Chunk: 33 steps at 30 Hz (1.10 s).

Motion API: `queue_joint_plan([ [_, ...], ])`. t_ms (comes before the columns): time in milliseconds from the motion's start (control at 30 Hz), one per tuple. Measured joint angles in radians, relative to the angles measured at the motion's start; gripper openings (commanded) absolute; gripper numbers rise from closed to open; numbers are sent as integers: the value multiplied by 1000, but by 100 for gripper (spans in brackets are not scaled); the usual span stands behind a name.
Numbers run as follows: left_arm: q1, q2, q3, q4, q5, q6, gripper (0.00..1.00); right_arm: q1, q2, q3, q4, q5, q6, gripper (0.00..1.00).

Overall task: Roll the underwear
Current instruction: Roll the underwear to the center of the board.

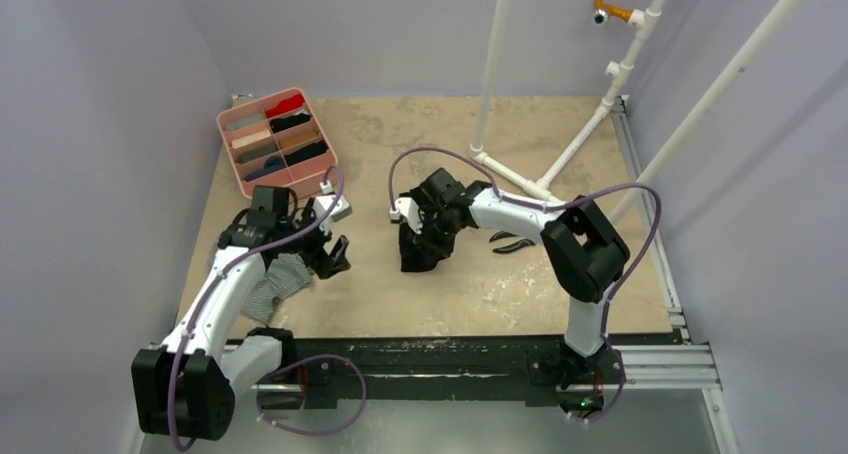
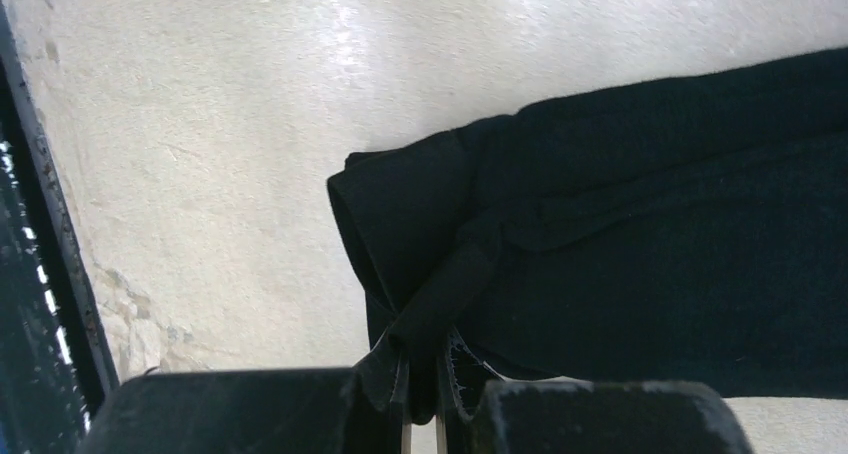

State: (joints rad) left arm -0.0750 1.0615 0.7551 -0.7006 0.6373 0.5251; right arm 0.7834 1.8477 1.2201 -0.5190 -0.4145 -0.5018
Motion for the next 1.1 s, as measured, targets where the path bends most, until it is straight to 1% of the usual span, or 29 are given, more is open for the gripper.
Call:
queue_joint_plan([
  [100,-34,-72,-55,18,8,48,86,-56,70,83,-81,-94,-10,0],
  [200,-104,-130,-100,59,-2,85,87,-92,153,180,-179,-194,-32,0],
  [300,-207,-146,-125,109,-40,106,87,-120,237,273,-275,-290,-64,0],
  [400,-344,-132,-135,171,-104,116,88,-148,315,352,-376,-381,-106,0],
  [567,-583,-43,-136,305,-257,132,99,-183,399,413,-518,-496,-169,0],
  [600,-597,-19,-136,327,-284,135,100,-185,408,417,-538,-510,-177,0],
  [633,-653,9,-136,351,-315,140,100,-187,418,419,-558,-525,-186,0],
  [667,-684,37,-136,372,-345,143,100,-189,426,420,-578,-537,-194,0],
  [833,-790,133,-134,444,-445,145,100,-196,455,422,-640,-575,-214,0],
  [1100,-879,245,-97,552,-557,119,100,-197,457,422,-661,-574,-225,0],
])
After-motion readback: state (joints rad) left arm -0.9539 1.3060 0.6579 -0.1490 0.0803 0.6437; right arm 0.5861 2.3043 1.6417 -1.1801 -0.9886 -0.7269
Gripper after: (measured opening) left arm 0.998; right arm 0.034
